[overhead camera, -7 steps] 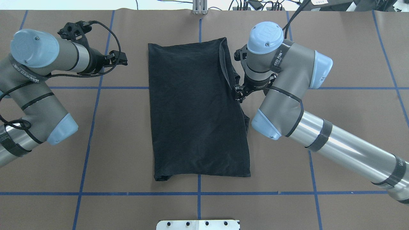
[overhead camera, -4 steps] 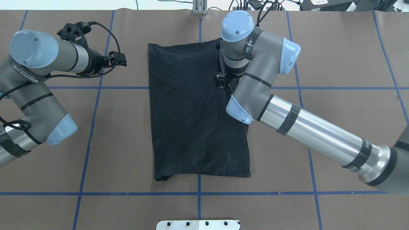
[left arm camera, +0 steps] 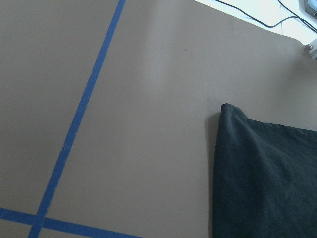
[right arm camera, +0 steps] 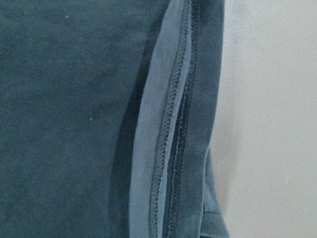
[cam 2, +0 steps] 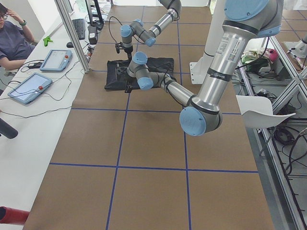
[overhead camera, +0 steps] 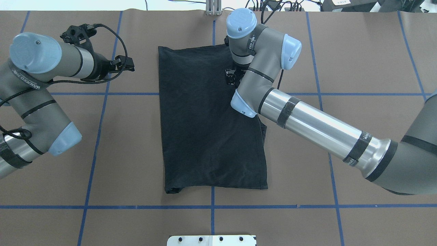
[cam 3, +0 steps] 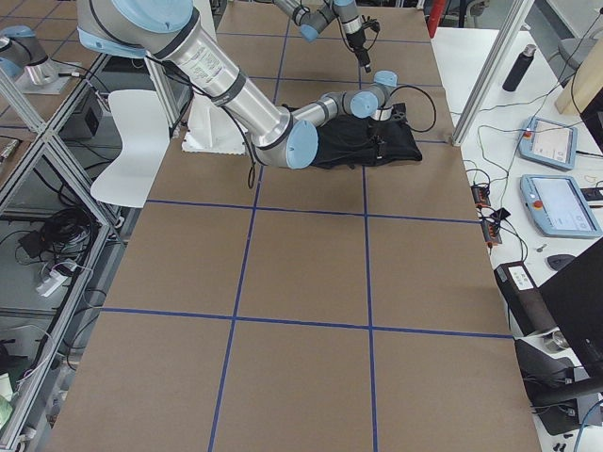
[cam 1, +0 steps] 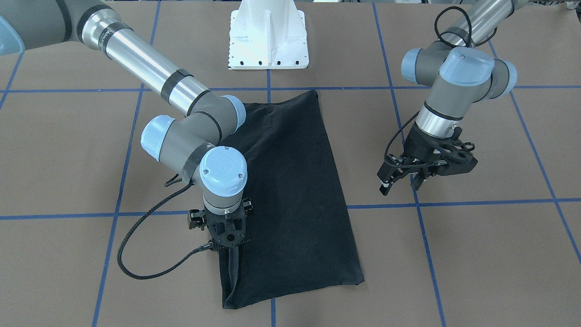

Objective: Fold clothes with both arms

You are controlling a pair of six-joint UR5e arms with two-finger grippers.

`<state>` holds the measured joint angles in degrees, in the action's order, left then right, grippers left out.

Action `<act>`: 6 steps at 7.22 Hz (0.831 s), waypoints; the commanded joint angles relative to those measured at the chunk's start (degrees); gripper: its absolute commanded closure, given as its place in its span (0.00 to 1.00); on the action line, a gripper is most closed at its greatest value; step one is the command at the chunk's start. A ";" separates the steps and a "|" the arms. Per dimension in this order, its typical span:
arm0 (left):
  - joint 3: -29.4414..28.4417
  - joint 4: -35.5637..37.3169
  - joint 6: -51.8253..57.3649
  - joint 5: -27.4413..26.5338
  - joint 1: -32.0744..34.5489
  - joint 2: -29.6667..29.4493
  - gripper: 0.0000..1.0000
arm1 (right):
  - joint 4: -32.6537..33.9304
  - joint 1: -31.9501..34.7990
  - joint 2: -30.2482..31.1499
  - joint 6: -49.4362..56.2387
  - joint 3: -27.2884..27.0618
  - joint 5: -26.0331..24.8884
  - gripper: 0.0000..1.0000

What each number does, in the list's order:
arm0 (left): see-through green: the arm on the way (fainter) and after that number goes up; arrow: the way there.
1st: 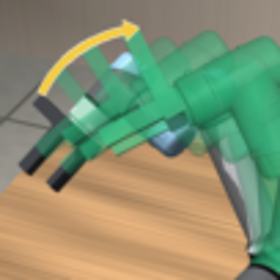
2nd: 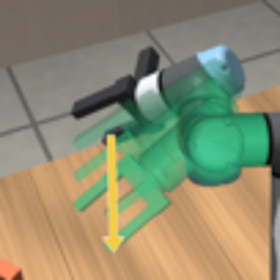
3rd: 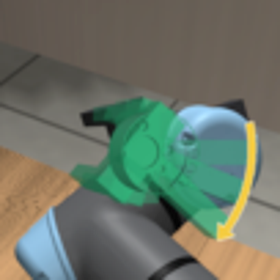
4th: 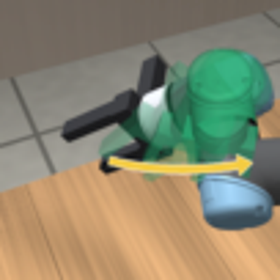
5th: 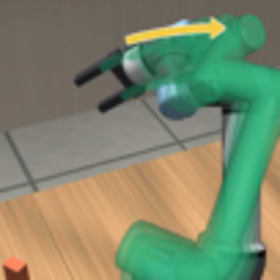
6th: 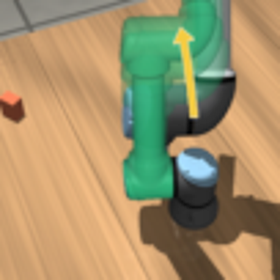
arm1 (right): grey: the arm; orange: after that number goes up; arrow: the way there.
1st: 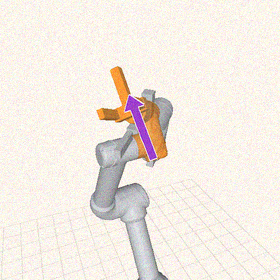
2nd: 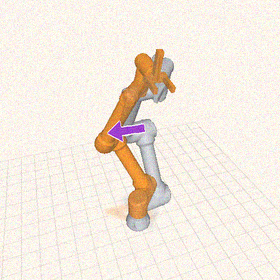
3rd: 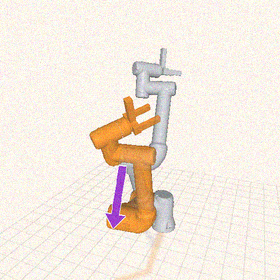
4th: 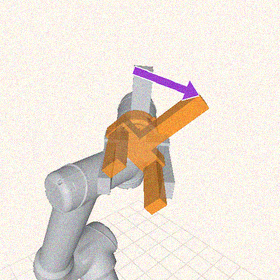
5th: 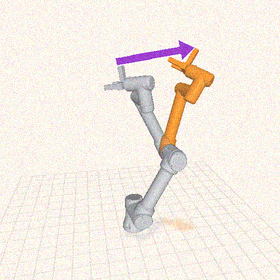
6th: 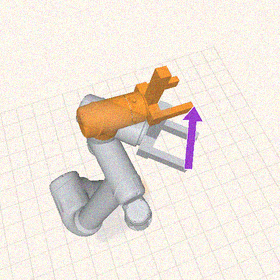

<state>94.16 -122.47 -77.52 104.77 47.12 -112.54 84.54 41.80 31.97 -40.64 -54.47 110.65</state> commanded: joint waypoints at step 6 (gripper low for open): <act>0.50 0.13 -0.18 -0.09 -0.10 -1.37 0.00 | -0.08 10.82 5.82 12.51 -1.50 11.47 0.01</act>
<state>94.58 -122.35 -77.83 104.69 47.02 -113.66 84.35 49.71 37.59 -29.02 -54.85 116.80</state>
